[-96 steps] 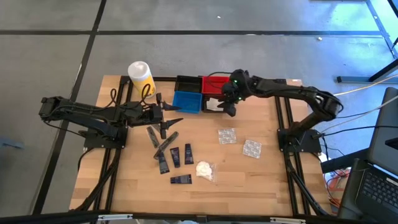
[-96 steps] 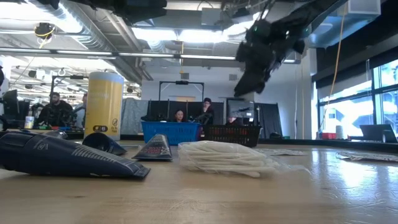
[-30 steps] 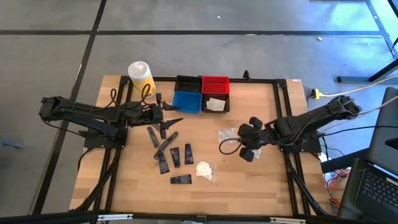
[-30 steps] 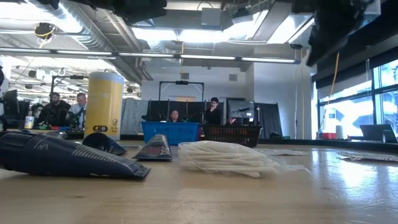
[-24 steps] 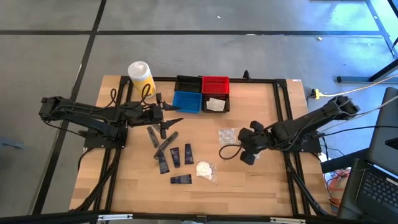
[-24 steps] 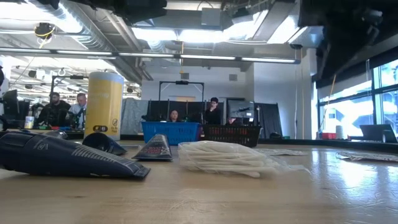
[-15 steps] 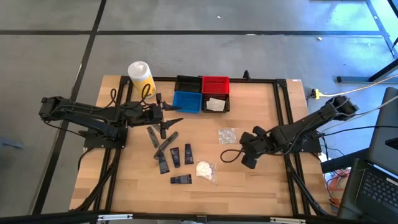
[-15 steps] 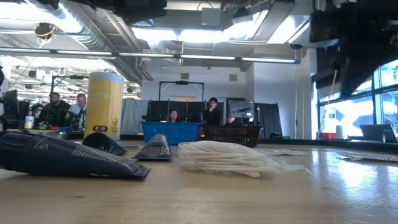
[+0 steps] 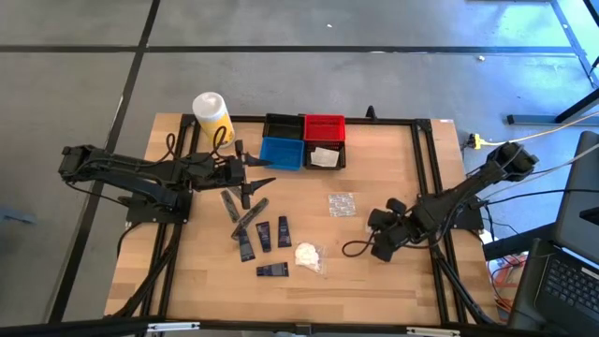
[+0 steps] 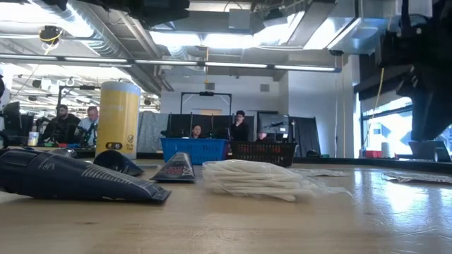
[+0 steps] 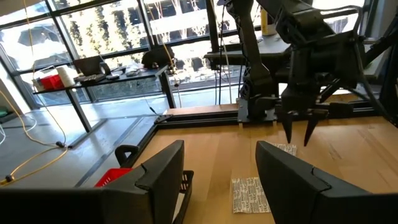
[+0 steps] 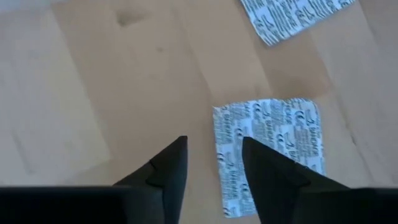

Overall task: Pick & Place Travel size toiletries
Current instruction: Put the right bandage pack into the bottom black bin

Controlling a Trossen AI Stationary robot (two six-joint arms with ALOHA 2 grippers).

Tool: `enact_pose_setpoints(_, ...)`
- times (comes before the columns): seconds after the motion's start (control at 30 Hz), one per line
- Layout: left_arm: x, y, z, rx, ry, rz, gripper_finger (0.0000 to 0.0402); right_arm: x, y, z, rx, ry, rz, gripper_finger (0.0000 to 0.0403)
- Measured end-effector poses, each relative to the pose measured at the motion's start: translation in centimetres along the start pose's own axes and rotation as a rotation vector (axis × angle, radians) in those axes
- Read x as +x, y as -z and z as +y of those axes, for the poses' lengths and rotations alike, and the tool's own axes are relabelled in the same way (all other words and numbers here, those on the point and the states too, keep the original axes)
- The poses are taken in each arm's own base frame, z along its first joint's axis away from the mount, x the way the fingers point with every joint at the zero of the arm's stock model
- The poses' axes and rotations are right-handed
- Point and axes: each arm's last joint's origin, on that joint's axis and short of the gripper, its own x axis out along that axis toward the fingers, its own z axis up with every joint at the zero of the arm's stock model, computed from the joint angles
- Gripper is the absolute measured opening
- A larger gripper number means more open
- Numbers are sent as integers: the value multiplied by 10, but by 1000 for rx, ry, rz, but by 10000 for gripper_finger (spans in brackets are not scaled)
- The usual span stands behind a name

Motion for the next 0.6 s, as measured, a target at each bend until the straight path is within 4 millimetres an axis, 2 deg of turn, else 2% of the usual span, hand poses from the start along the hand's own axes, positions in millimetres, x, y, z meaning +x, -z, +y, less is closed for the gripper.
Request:
enact_pose_setpoints(0.23, 0, 0, 0, 0, 0, 0, 196, 14, 6, -1, -43, 6, -5, 185)
enact_pose_setpoints(0.6, 0, 0, 0, 0, 0, 0, 196, 44, 10, 5, -132, 124, 41, 187)
